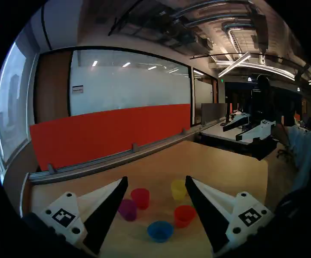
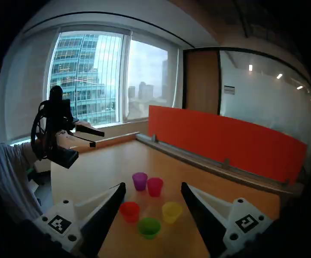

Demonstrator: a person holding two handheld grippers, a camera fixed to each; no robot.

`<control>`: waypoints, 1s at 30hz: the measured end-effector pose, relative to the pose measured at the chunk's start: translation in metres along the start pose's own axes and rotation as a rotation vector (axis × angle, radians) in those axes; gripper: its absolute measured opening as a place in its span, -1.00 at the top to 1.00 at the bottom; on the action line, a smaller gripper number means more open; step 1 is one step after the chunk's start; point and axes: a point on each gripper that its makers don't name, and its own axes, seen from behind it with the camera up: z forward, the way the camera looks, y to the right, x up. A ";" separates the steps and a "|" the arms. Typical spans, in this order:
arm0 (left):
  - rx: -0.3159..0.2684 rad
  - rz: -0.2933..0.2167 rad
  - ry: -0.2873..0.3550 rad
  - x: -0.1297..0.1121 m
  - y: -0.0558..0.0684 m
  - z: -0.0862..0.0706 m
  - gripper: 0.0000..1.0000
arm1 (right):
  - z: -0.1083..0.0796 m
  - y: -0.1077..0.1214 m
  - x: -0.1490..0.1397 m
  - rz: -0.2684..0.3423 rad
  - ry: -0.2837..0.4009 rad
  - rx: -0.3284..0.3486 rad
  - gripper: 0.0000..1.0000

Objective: Pour water

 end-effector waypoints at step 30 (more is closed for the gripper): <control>-0.074 0.043 -0.200 -0.121 0.019 0.026 -1.00 | 0.043 -0.003 -0.119 -0.046 -0.199 0.062 -1.00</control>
